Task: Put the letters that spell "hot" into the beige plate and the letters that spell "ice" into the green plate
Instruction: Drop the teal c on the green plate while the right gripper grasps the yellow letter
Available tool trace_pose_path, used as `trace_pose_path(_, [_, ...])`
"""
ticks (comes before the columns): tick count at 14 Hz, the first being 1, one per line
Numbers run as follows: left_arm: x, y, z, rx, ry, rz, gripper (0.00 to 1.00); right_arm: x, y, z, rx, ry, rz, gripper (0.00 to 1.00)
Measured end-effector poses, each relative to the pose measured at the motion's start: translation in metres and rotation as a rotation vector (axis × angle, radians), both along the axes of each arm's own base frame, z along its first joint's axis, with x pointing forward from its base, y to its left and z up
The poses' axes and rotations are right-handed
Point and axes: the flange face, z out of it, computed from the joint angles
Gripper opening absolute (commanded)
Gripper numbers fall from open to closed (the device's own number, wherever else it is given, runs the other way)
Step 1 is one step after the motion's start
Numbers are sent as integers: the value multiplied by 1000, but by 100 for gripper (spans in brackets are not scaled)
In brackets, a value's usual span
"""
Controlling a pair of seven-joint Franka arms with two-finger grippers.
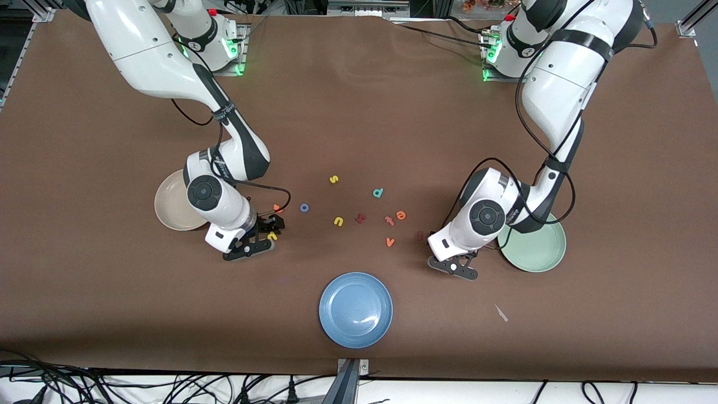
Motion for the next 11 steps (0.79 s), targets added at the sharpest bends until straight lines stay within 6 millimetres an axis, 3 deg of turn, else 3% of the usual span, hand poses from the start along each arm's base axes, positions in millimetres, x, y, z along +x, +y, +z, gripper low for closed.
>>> trace_pose_path(3, [4, 26, 26, 42, 50, 30, 25, -1, 0, -8, -3, 8, 28, 95])
trace_pose_path(7, [9, 81, 58, 93, 128, 66, 26, -2, 3, -11, -4, 12, 40, 84])
trace_pose_path(9, [13, 114, 62, 100, 149, 56, 27, -5, 8, -12, -5, 13, 49, 82])
trace_pose_path(11, [18, 160, 57, 95, 170, 42, 28, -6, 11, -15, -6, 17, 54, 79])
